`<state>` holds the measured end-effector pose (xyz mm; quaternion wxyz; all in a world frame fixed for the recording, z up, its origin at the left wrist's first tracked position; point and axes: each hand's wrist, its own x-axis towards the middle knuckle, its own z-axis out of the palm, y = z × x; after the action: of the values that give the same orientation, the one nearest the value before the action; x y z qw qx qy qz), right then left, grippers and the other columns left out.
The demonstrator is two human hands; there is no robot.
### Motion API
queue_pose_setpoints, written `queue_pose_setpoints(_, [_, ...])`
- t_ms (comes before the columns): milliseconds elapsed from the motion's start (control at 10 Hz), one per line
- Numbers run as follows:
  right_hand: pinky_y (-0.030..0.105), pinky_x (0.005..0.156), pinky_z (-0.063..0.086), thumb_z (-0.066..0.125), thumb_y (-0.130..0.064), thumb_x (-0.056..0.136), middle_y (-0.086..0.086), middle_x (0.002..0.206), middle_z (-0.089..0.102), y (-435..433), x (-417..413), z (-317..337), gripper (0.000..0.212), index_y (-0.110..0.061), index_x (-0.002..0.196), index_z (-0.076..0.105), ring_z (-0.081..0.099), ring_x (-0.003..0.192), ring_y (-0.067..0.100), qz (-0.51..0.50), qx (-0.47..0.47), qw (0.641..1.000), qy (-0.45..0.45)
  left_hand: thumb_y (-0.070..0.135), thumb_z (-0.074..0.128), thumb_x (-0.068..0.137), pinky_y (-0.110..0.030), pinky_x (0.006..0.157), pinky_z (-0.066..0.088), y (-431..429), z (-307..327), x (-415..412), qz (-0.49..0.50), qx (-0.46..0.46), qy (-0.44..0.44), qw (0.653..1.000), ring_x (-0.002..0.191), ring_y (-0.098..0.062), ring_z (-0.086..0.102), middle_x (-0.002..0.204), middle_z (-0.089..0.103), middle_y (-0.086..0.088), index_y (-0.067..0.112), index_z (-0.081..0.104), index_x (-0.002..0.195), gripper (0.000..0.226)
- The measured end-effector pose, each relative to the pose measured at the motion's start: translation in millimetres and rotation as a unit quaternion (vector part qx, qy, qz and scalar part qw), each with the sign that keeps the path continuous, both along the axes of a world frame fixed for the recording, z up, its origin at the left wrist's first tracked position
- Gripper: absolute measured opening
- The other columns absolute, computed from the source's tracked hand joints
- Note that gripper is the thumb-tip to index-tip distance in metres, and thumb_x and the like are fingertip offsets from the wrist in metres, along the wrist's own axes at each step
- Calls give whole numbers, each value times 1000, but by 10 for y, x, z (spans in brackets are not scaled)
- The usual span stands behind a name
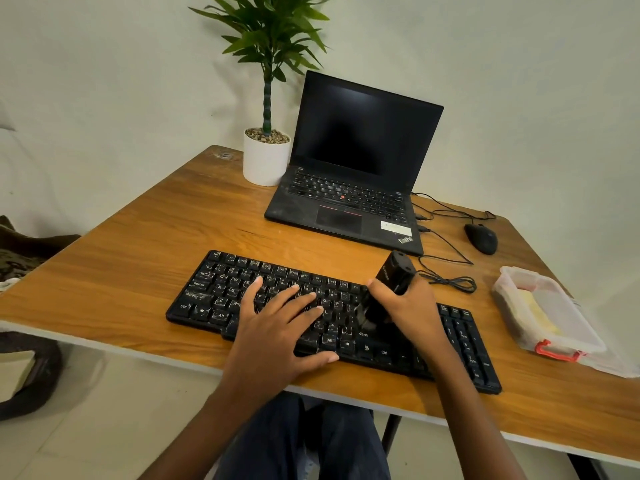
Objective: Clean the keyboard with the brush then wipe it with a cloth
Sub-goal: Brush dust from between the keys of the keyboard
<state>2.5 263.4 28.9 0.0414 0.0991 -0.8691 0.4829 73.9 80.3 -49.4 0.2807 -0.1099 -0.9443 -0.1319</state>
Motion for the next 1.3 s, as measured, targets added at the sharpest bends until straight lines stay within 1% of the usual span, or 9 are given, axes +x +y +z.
queue_pose_setpoints(300, [33, 61, 54, 68, -25, 80, 13, 82, 64, -69, 49, -5, 23, -8, 81, 53, 64, 74, 21, 24, 3, 999, -26, 74, 39, 80, -54, 110, 17, 4, -12, 5, 2, 1, 0, 1000, 114, -14, 58, 121, 64, 5, 23, 69, 109, 66])
queue_pose_setpoints(400, [17, 58, 47, 68, -29, 80, 0, 76, 59, -154, -23, 4, 23, -12, 84, 54, 58, 69, 11, -2, 43, 999, 21, 74, 39, 80, -54, 111, 16, 3, -7, 6, 2, 2, 0, 1000, 115, -14, 58, 121, 64, 5, 23, 69, 109, 66])
queue_pose_setpoints(500, [16, 55, 45, 69, -30, 80, 1, 72, 59, -212, 26, -54, 24, -11, 83, 54, 57, 64, 11, 7, 30, 998, 47, 74, 38, 80, -53, 111, 16, 9, 7, 12, 2, 4, -1, 1000, 114, -14, 58, 121, 64, 5, 23, 69, 109, 67])
queue_pose_setpoints(600, [30, 64, 52, 69, -29, 79, 11, 80, 65, -129, 96, -66, 27, -6, 85, 56, 65, 74, 20, 19, -6, 1000, -19, 74, 39, 80, -53, 110, 17, 12, 12, 15, 3, 7, 3, 1000, 114, -14, 59, 120, 65, 5, 23, 70, 109, 66])
queue_pose_setpoints(700, [34, 65, 53, 69, -28, 79, 12, 84, 65, -81, 64, -32, 25, -7, 84, 55, 64, 77, 23, 10, -3, 999, -33, 74, 39, 80, -54, 110, 17, 9, 17, 19, 2, 9, 2, 1000, 115, -14, 59, 120, 65, 5, 23, 70, 109, 66])
queue_pose_setpoints(800, [28, 60, 50, 70, -31, 78, 5, 74, 62, -127, 58, -8, 24, -14, 77, 53, 63, 69, 17, -18, 10, 1000, 15, 74, 39, 80, -54, 110, 17, 7, 19, 22, 0, 9, 1, 1000, 114, -14, 59, 121, 65, 5, 23, 70, 109, 66])
queue_pose_setpoints(1000, [33, 64, 52, 70, -26, 78, 5, 74, 64, -96, 251, -45, 19, -12, 79, 57, 63, 70, 17, 32, 11, 999, -22, 74, 38, 79, -54, 109, 17, 9, 22, 18, 4, 8, -6, 1000, 115, -14, 58, 121, 65, 5, 24, 69, 109, 66])
queue_pose_setpoints(1200, [23, 55, 47, 70, -30, 77, -1, 66, 58, -137, 219, -26, 22, -15, 76, 54, 57, 60, 11, -23, 21, 999, 40, 74, 38, 79, -53, 110, 15, 6, 21, 22, 4, 12, -10, 1000, 116, -13, 58, 121, 64, 6, 24, 69, 109, 66])
queue_pose_setpoints(1300, [17, 53, 46, 71, -26, 78, -1, 64, 59, -151, 368, -84, 20, -18, 71, 54, 59, 61, 7, 16, 4, 1000, 22, 75, 39, 79, -53, 110, 16, 5, 19, 18, 6, 9, -9, 1000, 115, -13, 58, 121, 64, 6, 25, 69, 109, 66])
